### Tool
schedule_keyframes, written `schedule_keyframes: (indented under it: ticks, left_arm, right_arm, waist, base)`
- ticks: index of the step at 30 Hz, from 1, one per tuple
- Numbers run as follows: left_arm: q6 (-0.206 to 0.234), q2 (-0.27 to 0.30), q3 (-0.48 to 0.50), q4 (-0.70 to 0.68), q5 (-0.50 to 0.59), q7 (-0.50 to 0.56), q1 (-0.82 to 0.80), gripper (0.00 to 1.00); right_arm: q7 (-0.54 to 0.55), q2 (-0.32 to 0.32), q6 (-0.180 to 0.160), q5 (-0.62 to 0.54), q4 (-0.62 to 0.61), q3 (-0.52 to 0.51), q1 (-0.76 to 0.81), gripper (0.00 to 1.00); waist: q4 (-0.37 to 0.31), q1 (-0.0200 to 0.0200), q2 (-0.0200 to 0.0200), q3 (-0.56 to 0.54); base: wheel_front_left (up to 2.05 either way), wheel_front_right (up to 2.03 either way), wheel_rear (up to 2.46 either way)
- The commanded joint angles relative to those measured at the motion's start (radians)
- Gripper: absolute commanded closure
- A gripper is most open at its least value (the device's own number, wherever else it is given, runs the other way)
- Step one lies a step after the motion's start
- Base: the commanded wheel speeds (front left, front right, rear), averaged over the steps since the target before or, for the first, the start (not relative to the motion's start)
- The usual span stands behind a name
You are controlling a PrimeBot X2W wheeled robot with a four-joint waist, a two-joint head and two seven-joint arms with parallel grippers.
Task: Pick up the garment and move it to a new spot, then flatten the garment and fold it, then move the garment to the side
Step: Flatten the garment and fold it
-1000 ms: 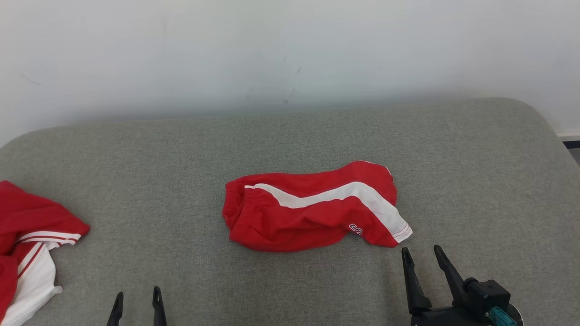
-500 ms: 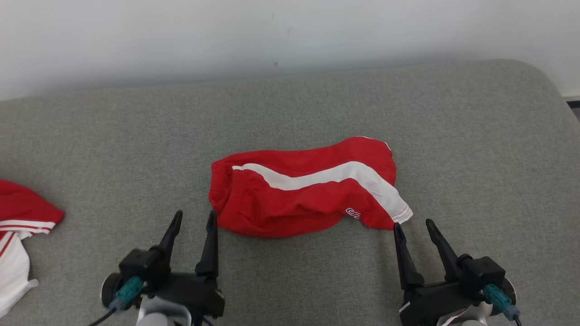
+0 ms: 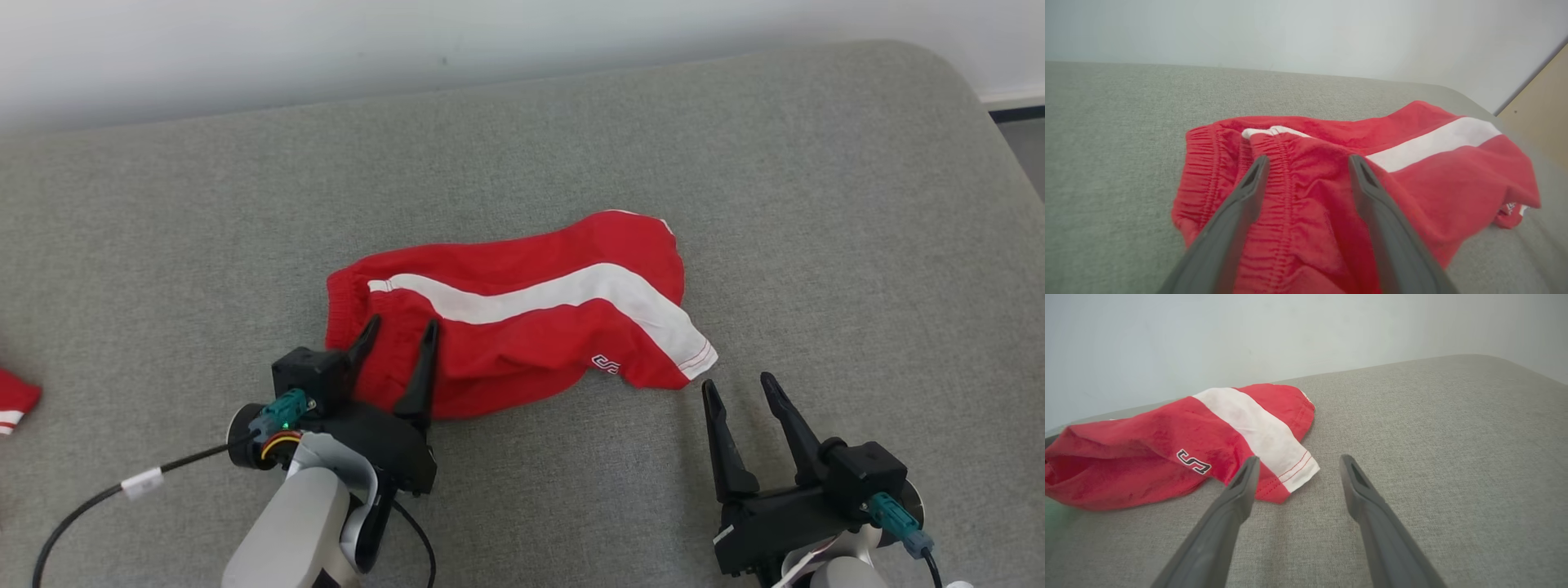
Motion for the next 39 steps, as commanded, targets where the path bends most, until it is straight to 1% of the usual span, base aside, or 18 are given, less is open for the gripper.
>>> schedule_keyframes:
  ticks: [1, 7, 12, 13, 14, 15, 18, 20, 23, 29, 33, 37, 39]
  left_arm:
    - [0.001, 0.011, -0.012, 0.027, -0.02, -0.003, -0.026, 0.0]
    - [0.001, 0.016, -0.01, 0.114, -0.038, -0.003, -0.064, 0.0]
    - [0.001, 0.008, -0.035, 0.127, -0.045, -0.003, -0.068, 0.0]
    - [0.001, 0.006, -0.048, 0.114, -0.049, -0.003, -0.067, 0.17]
    - [0.001, 0.006, -0.048, 0.114, -0.049, -0.003, -0.067, 0.17]
    - [0.001, 0.006, -0.052, 0.101, -0.047, -0.003, -0.065, 1.0]
    - [0.001, 0.004, -0.061, 0.065, -0.042, -0.003, -0.038, 1.0]
    - [0.001, 0.01, -0.046, 0.024, -0.035, -0.003, -0.019, 1.0]
    - [0.001, 0.015, -0.016, -0.071, -0.012, -0.003, 0.028, 1.0]
    - [0.001, 0.035, -0.008, -0.237, 0.033, -0.003, 0.164, 1.0]
    - [0.001, 0.056, -0.043, -0.299, 0.025, -0.003, 0.249, 1.0]
    - [0.001, 0.099, -0.097, -0.347, 0.006, -0.003, 0.328, 1.0]
    - [0.001, 0.117, -0.111, -0.342, -0.004, -0.003, 0.367, 1.0]
  right_arm:
    - [0.0, 0.0, 0.003, 0.007, -0.004, -0.001, -0.007, 0.0]
    - [0.0, -0.001, 0.003, 0.008, -0.003, -0.006, -0.006, 0.0]
    - [0.0, 0.002, 0.003, 0.01, -0.001, 0.003, -0.012, 0.0]
    - [0.0, 0.003, 0.003, 0.007, -0.001, 0.006, -0.014, 0.0]
    - [0.0, 0.003, 0.003, 0.007, -0.001, 0.006, -0.014, 0.0]
    - [0.0, 0.004, 0.003, 0.007, 0.0, 0.006, -0.014, 0.0]
    - [0.0, 0.005, 0.003, 0.01, 0.004, 0.01, -0.009, 0.0]
    - [-0.001, 0.006, 0.003, 0.01, 0.008, 0.007, 0.0, 0.0]
    - [0.0, 0.006, 0.003, 0.014, 0.015, -0.004, 0.016, 0.0]
    - [0.0, 0.009, 0.003, 0.016, 0.026, -0.021, 0.048, 0.0]
    - [0.0, 0.011, 0.003, 0.019, 0.03, -0.017, 0.063, 0.0]
    - [-0.001, 0.013, 0.003, 0.02, 0.04, -0.009, 0.072, 0.0]
    - [0.0, 0.014, 0.003, 0.021, 0.045, -0.008, 0.081, 0.0]
  waist:
    - [-0.008, -0.0002, -0.0001, 0.01]
    - [0.001, -0.0002, -0.0001, 0.014]
    - [0.006, -0.0002, -0.0001, 0.012]
    - [0.009, -0.0002, -0.0001, 0.011]
    - [0.009, -0.0002, -0.0001, 0.011]
    - [0.01, -0.0002, -0.0001, 0.01]
    - [0.015, -0.0002, -0.0001, 0.001]
    - [0.021, -0.0002, -0.0001, -0.012]
    - [0.036, -0.0002, -0.0001, -0.037]
    - [0.083, -0.0002, -0.0001, -0.095]
    - [0.106, -0.0002, -0.0001, -0.133]
    - [0.117, -0.0002, -0.0001, -0.165]
    - [0.119, -0.0002, -0.0001, -0.18]
  base:
    - [0.0, 0.0, 0.0]
    - [0.0, 0.0, 0.0]
    - [0.0, 0.0, 0.0]
    - [0.0, 0.0, 0.0]
    - [0.0, 0.0, 0.0]
    - [0.0, 0.0, 0.0]
    - [0.0, 0.0, 0.0]
    - [0.0, 0.0, 0.0]
    - [0.0, 0.0, 0.0]
    - [0.0, 0.0, 0.0]
    - [0.0, 0.0, 0.0]
    - [0.0, 0.0, 0.0]
    - [0.0, 0.0, 0.0]
